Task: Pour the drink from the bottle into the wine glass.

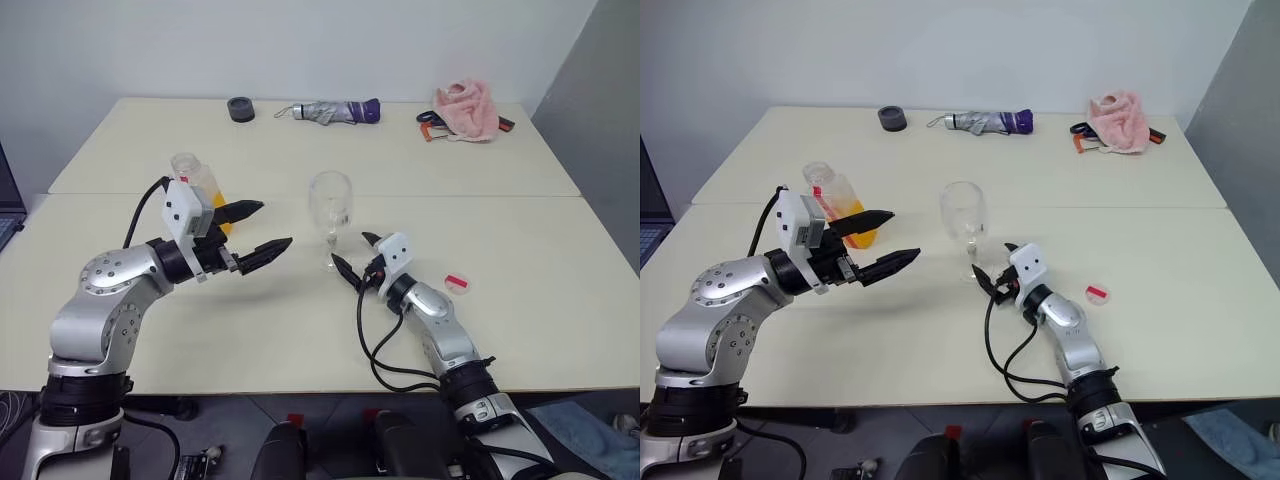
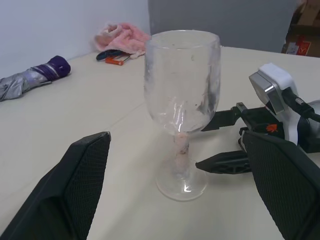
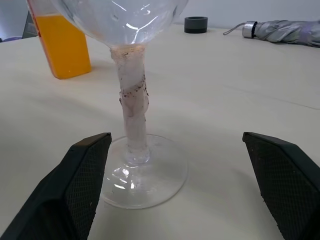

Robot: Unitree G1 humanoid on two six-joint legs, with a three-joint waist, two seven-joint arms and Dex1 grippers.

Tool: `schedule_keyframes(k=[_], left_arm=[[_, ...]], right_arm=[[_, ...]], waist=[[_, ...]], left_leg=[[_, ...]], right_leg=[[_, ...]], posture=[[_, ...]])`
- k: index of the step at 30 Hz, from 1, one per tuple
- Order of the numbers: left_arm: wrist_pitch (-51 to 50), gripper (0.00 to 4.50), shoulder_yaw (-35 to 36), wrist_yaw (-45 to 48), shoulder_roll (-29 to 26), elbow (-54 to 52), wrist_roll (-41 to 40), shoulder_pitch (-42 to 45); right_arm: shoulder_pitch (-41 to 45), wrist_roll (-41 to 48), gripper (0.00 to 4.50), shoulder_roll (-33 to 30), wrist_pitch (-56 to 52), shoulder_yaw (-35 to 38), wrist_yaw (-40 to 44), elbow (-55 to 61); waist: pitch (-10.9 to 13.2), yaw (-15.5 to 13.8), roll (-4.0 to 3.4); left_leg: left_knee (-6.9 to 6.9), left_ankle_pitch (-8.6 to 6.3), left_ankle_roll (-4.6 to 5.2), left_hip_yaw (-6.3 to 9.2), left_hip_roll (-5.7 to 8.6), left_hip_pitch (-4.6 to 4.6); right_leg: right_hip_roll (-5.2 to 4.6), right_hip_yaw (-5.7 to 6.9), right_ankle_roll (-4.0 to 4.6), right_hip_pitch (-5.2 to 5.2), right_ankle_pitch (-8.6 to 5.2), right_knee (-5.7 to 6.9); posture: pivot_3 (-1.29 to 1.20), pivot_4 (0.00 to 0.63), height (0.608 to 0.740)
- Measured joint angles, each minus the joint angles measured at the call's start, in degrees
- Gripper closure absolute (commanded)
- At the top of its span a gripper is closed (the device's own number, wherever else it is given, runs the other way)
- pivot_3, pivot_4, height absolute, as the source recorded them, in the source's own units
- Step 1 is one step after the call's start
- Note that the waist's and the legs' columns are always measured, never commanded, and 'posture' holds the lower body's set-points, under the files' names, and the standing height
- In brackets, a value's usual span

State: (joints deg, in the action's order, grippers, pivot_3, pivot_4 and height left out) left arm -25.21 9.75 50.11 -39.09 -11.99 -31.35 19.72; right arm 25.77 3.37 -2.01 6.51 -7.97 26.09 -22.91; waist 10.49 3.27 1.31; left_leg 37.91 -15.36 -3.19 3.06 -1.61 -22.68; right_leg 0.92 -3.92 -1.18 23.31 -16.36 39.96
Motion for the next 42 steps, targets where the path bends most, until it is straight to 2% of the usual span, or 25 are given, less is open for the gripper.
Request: schedule_keyframes(k=[8, 14, 20, 26, 31, 34, 42], left_arm=[[0.80, 0.00, 1.63, -2.24, 0.98, 0.19, 0.00, 0.56], [1.80, 0.00, 2.03, -4.23, 1.64, 0.24, 0.14, -0.89], [2.92, 0.00, 2.21, -4.82, 1.84, 0.04, 1.60, -10.02], [5.77, 0.00, 3.94, -9.93, 4.11, 4.12, 5.88, -14.60], [9.13, 0.00, 5.52, -19.15, 8.09, 10.10, 11.26, -14.78], [10.06, 0.00, 6.52, -22.40, 8.15, 12.94, 13.08, -14.22], [10.70, 0.00, 7.21, -21.84, 5.59, 19.99, 13.57, -6.37]], right_arm=[[-3.32, 0.04, 0.02, -2.09, 0.14, -0.02, -0.04, 2.83], [-6.82, 0.17, 0.02, -4.94, -2.48, -0.40, 2.11, 10.25], [-13.99, 3.57, 0.02, -11.11, -11.40, -2.38, 7.93, 25.07], [-16.42, 8.82, 0.02, -17.66, -21.13, -2.52, 13.03, 38.06], [-17.94, 13.74, 0.02, -22.77, -28.68, -2.37, 16.17, 46.44], [-18.17, 15.63, 0.02, -24.47, -31.24, -2.37, 16.84, 49.39], [-17.61, 19.98, 0.02, -25.33, -35.42, -2.29, 17.06, 54.61]], waist=[[0.00, -0.03, 0.00], [0.00, -0.12, 0.00], [0.01, -0.14, -0.01], [0.00, -0.39, 0.01], [-0.01, -0.59, 0.05], [-0.01, -0.62, 0.06], [-0.02, -1.05, 0.08]], left_leg=[[0.00, 0.00, 0.00, -0.01, -0.01, -0.01], [0.00, 0.00, 0.00, 0.00, -0.02, -0.01], [-0.02, -0.01, 0.00, 0.03, -0.07, -0.02], [0.03, -0.01, 0.00, 0.03, -0.02, 0.03], [0.04, -0.01, 0.01, 0.06, -0.01, -0.01], [0.04, -0.01, 0.01, 0.07, 0.00, 0.00], [0.05, -0.01, 0.00, 0.06, 0.05, -0.02]], right_leg=[[0.00, -0.01, 0.00, 0.00, 0.00, 0.00], [-0.01, -0.01, 0.00, 0.00, 0.00, -0.01], [-0.04, -0.03, 0.00, 0.00, -0.01, -0.05], [-0.01, 0.00, -0.10, -0.06, -0.06, -0.05], [-0.03, 0.01, -0.03, -0.06, -0.02, -0.07], [-0.03, 0.03, -0.04, -0.06, -0.02, -0.07], [0.01, 0.11, -0.05, -0.06, -0.02, -0.07]], posture=[[0.00, 0.150, 0.740], [0.00, 0.150, 0.740], [0.00, 0.150, 0.740], [0.00, 0.150, 0.740], [0.00, 0.150, 0.740], [0.00, 0.150, 0.740], [0.00, 0.150, 0.740]])
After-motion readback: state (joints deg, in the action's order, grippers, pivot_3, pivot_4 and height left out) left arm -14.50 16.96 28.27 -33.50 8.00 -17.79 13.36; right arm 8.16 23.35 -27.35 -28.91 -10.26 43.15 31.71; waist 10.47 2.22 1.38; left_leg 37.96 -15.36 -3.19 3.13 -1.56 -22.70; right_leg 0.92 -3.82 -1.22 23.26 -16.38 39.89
